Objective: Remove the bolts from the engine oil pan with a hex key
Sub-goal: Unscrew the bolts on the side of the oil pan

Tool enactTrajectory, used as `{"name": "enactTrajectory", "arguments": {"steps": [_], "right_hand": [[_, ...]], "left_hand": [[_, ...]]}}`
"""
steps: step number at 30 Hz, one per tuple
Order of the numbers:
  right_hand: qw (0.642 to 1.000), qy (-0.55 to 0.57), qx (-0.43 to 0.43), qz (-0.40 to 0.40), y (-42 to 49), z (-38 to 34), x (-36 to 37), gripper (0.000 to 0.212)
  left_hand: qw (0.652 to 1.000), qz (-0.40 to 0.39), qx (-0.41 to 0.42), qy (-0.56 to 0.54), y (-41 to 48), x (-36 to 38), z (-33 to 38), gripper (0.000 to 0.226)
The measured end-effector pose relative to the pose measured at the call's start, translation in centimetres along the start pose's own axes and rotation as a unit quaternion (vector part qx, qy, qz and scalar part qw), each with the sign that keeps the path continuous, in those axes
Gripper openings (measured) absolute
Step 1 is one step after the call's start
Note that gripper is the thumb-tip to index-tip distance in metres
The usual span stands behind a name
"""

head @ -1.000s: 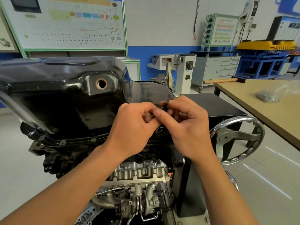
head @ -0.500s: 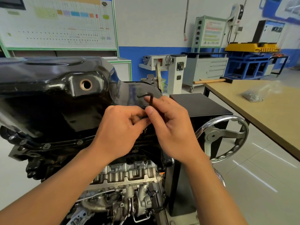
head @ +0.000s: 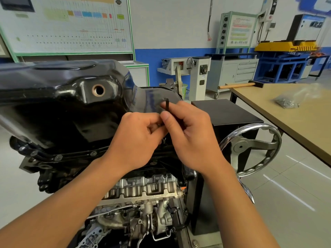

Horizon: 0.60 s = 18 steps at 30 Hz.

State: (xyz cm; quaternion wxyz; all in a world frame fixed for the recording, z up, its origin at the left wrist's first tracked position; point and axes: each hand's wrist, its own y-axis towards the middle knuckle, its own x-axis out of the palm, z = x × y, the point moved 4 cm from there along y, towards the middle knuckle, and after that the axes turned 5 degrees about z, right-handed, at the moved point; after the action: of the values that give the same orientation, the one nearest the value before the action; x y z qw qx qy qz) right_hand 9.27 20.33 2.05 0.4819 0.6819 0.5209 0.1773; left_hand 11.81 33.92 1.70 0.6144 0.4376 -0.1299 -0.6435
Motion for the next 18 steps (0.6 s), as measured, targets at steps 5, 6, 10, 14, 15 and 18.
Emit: {"name": "enactTrajectory", "arguments": {"steps": [5,6,10,14,15,18], "right_hand": [[0.995,0.024,0.026,0.093,-0.18,-0.03,-0.88,0.008],[0.995,0.023,0.025,0.09,-0.18,-0.07,-0.96,0.008],[0.999,0.007,-0.003,0.036,0.01,-0.23,-1.13,0.008],[1.0,0.01,-0.008,0.006,0.03,-0.33,-0.74,0.011],[1.0,0.013,-0.005,0.02,0.0,-0.37,-0.7,0.011],[0.998,0.018,0.002,0.054,-0.07,-0.46,-0.65,0.008]], "left_hand": [[0.998,0.048,-0.001,0.036,0.13,0.32,-0.39,0.026],[0.999,0.044,-0.008,0.031,0.14,0.33,-0.38,0.023],[0.998,-0.056,-0.006,-0.007,-0.07,0.53,0.1,0.014],[1.0,-0.011,0.005,-0.003,-0.07,0.0,0.45,0.019],[1.0,0.009,0.006,0.002,-0.02,-0.07,0.41,0.023],[0.999,0.042,0.002,0.021,0.17,0.03,0.14,0.034]]}}
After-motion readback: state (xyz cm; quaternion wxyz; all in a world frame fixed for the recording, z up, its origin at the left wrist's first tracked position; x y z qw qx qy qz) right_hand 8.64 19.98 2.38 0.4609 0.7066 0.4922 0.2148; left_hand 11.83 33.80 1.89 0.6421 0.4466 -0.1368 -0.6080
